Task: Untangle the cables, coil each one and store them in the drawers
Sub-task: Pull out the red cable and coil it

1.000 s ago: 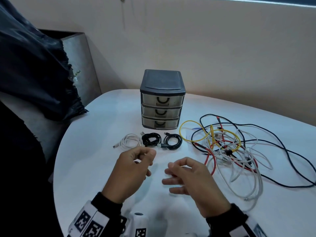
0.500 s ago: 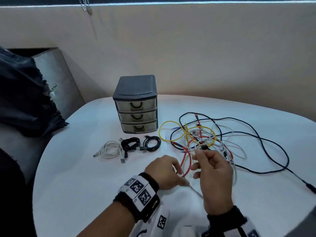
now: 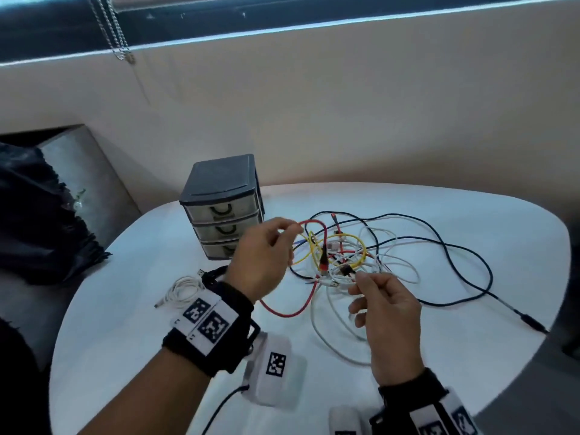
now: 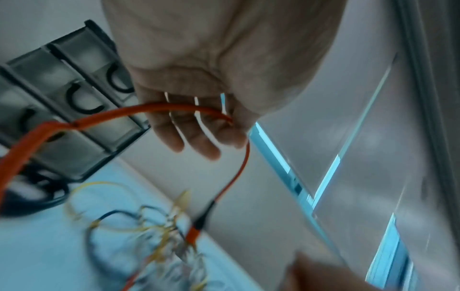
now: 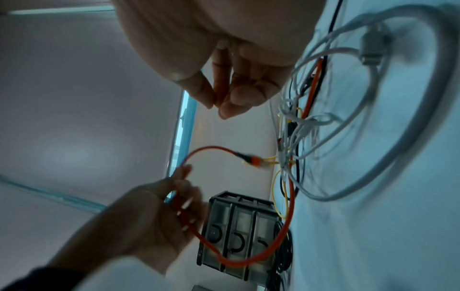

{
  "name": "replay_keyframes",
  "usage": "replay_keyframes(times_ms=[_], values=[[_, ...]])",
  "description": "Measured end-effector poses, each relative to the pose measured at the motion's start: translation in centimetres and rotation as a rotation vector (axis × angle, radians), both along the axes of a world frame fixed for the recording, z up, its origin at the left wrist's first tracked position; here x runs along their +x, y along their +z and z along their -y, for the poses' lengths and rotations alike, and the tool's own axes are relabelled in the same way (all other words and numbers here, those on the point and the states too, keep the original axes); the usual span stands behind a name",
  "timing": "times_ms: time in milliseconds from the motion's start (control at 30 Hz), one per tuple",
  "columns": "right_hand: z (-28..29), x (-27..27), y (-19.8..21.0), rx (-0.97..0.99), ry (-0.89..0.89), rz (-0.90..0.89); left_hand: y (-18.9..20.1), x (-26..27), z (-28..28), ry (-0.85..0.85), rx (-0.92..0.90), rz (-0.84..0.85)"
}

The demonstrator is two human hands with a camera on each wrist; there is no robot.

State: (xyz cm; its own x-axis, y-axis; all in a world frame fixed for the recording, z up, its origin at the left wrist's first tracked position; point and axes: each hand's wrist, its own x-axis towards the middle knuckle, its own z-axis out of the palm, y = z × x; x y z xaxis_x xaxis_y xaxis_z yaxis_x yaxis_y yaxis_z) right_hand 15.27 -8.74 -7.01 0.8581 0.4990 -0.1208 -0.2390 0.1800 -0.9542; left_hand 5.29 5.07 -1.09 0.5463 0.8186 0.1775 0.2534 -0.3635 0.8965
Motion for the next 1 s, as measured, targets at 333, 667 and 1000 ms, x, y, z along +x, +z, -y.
replay_keyframes(times_ms=[333,667,1000], values=[[2.7,-4.2,5.8,-0.124,0.475,0.608,13.5,-1.1,4.1,-0.07,-0.432,0.616],[-3.9,3.5,5.7,-0.873,0.472,1.09,17.6,-11.6,5.0,0.026,-0.165,0.666],[-4.8,7.8,21.1,-0.517,0.242,1.116,7.7,-13.4,3.0,0.268,-0.125,0.331]])
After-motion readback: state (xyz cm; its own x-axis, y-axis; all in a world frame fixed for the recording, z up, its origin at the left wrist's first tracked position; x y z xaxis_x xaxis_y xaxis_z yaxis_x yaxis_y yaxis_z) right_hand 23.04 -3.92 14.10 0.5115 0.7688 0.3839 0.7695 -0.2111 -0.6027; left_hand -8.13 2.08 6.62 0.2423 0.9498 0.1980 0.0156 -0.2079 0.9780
